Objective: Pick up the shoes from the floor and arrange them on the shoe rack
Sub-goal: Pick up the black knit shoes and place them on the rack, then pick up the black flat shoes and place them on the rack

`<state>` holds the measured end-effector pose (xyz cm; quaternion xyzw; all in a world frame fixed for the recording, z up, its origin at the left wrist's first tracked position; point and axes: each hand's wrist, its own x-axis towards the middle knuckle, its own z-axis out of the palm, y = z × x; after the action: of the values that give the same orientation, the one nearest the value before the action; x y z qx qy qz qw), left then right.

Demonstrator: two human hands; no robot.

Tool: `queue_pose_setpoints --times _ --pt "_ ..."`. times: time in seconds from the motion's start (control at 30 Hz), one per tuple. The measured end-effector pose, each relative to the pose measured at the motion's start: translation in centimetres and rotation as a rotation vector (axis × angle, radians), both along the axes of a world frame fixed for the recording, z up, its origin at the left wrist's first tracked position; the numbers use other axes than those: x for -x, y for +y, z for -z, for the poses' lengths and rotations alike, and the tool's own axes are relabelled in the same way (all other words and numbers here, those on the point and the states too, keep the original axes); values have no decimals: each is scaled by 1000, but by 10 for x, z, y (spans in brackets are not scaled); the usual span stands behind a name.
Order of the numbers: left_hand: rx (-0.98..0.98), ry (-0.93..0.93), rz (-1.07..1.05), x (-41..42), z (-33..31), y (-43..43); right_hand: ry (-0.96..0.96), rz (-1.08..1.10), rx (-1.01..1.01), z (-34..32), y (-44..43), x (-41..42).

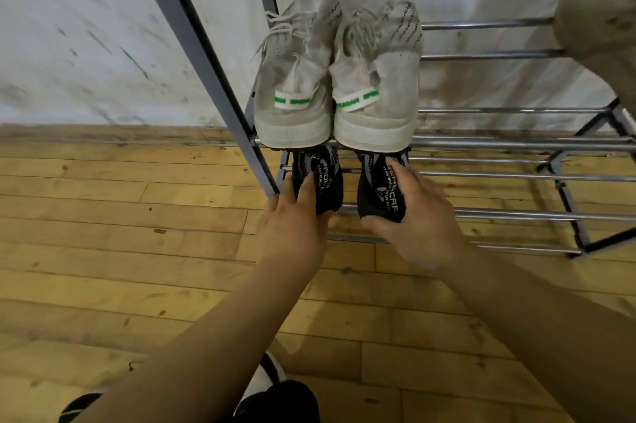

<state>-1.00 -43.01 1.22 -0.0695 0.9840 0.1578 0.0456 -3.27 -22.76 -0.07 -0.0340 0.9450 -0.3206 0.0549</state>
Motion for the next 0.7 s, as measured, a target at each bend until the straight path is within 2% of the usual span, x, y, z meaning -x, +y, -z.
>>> queue_pose_setpoints --times 0.1,0.23,0.43,0.53,0.6,0.7 --pt "83 -16 25 3 -1 -5 33 14 47 1 -23 2" --pt "41 -106 -19 3 -2 -10 43 57 55 1 -42 1" --pt "-22 -36 -1 -1 3 -16 9 50 53 1 -40 3" --pt "-87 -3 120 -11 -1 -28 -17 114 81 -12 -38 -6" --pt "-177 19 173 -28 -6 -40 -15 114 4 -27 -36 -25" --pt "-305 38 126 -71 -10 -61 -4 -25 -151 -57 -40 -63"
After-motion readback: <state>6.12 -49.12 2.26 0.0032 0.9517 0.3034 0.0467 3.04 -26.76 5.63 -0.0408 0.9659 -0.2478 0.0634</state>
